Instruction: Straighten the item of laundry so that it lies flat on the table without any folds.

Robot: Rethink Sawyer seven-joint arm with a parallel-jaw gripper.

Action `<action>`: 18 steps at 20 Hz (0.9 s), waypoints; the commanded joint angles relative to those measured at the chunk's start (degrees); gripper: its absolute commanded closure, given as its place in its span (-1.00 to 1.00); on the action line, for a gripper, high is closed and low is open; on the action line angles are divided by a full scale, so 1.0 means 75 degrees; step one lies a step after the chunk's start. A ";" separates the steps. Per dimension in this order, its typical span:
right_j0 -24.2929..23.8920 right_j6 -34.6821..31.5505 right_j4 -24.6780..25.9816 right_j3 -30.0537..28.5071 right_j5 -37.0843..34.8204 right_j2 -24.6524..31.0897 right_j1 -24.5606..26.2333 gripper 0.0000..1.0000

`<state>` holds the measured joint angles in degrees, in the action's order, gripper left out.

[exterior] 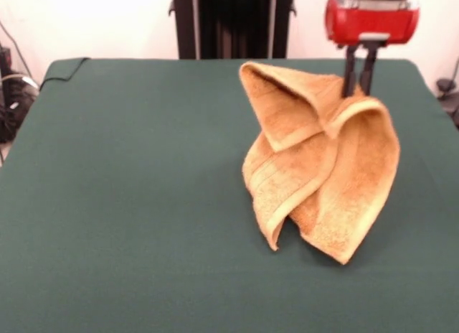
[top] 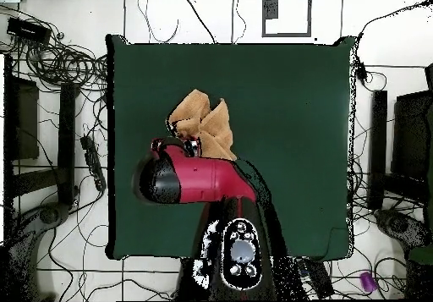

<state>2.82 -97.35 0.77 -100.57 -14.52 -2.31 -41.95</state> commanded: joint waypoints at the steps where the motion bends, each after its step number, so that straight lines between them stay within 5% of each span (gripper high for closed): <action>1: 0.1015 -0.2633 -0.0792 -0.0884 -0.1056 -0.0563 -0.0511 1.00; 18: 0.2048 -0.3127 -0.2039 -0.1570 -0.1052 -0.1218 -0.0810 1.00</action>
<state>14.61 -101.95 -9.90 -106.07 -14.77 -10.77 -48.16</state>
